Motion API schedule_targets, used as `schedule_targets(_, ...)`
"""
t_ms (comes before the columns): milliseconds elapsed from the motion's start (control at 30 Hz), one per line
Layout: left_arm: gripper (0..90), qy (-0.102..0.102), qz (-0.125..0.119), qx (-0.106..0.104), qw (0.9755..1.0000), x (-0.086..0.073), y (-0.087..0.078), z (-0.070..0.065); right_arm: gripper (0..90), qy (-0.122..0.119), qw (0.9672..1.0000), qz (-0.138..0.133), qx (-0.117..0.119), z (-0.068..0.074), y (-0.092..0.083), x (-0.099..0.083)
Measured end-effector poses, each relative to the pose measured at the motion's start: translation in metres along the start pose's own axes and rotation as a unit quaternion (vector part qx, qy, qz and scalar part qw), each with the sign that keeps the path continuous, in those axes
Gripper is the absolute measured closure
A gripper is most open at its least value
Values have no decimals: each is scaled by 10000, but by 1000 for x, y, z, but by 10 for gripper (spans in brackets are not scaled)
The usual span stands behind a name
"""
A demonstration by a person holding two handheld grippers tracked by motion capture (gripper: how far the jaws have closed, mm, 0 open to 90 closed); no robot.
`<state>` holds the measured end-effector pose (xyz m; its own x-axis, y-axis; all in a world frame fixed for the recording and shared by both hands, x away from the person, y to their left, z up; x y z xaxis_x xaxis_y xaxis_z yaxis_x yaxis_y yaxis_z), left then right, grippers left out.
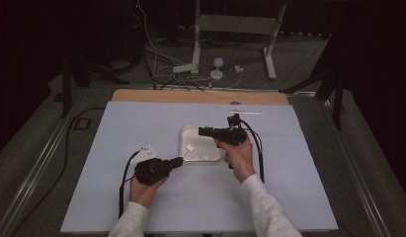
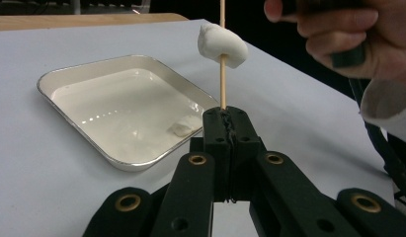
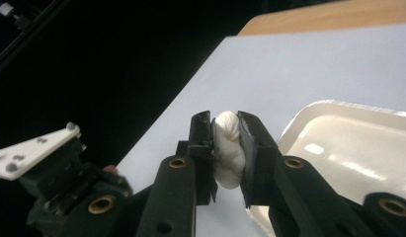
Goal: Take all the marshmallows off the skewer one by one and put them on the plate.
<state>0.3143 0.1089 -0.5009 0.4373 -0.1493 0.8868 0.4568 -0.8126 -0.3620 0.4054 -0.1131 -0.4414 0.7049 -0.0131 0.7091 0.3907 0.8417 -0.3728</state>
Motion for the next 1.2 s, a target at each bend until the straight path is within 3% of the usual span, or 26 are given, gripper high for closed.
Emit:
schedule_targets(100, 900, -38, 44, 128, 9999, -3, -6, 5, 789, 151, 9993, -355, 20, -6, -15, 12)
schedule_targets(300, 900, -156, -73, 242, 9996, -1, -9, 9, 787, -109, 9992, -259, -273, -12, -30, 17)
schedule_targets(433, 900, -208, -97, 278, 9993, -1, -9, 9, 784, -238, 9986, -140, -455, -14, -26, 13)
schedule_targets(767, 900, -276, -189, 328, 9989, 0, -10, 11, 776, -613, 9934, 142, -959, -18, -10, 4)
schedule_targets(1067, 900, -272, -167, 299, 9990, 0, -8, 11, 767, -629, 9901, 412, -1188, -31, 5, -6)
schedule_targets(1100, 900, -276, -166, 302, 9990, 0, -8, 11, 738, -630, 9894, 436, -1232, -33, 7, -7)
schedule_targets(1200, 900, -290, -161, 316, 9990, -1, -8, 11, 498, -585, 9865, 490, -1447, -40, 11, -11)
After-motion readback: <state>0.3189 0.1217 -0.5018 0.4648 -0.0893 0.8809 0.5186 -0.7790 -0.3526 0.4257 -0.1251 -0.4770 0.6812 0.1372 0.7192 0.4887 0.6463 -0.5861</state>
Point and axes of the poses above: each handheld gripper's, and its own axes: y roughly forward along the jaws, x roughly out of its top, z roughly to its left, the point moved 4 cm from there along y, roughly forward along the jaws, and after that the axes turned 1 degree about -x, right-handed, at the moved point
